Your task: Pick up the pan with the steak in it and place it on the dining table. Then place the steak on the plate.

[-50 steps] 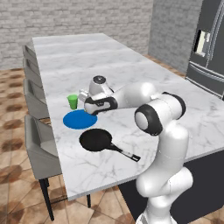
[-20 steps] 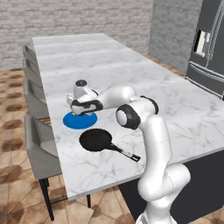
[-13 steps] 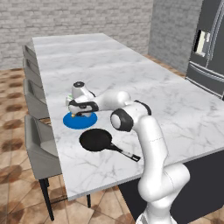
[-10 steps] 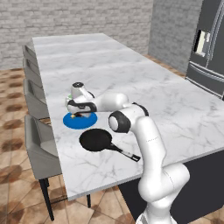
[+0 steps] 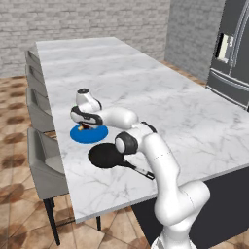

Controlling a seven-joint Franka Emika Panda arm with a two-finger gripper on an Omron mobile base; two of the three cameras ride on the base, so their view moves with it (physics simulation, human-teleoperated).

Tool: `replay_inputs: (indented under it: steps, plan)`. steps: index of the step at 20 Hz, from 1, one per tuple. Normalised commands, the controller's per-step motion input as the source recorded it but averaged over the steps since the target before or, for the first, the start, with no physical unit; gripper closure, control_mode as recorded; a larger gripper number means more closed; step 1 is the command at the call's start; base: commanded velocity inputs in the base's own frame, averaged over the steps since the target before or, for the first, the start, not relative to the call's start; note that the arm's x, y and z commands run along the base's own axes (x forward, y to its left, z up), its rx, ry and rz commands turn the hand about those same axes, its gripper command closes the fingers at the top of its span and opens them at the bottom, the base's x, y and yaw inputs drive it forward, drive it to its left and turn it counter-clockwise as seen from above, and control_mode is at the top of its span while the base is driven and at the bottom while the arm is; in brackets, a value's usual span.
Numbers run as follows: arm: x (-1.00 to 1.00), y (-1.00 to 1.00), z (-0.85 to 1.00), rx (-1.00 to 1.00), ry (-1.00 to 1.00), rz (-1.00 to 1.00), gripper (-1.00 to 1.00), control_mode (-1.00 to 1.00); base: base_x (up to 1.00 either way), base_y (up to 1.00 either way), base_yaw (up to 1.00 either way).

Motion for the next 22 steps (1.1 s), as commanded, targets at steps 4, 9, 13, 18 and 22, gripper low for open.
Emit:
replay_inputs:
  steps: [4, 9, 13, 18, 22]
  plan:
    - [-0.03, 0.00, 0.00, 0.00, 0.01, 0.00, -1.00, -1.00, 0.00, 0.00, 0.00]
    - [-0.35, -0.13, 0.01, 0.01, -0.02, 0.00, -1.00, -1.00, 0.00, 0.00, 0.00]
    - [-0.52, -0.17, 0.07, 0.03, -0.03, -0.02, -1.00, -1.00, 0.00, 0.00, 0.00]
    - [-0.43, -0.22, 0.08, 0.04, 0.00, -0.05, -1.00, -1.00, 0.00, 0.00, 0.00]
    - [-0.43, -0.36, 0.46, 0.11, 0.00, -0.10, -1.00, -1.00, 0.00, 0.00, 0.00]
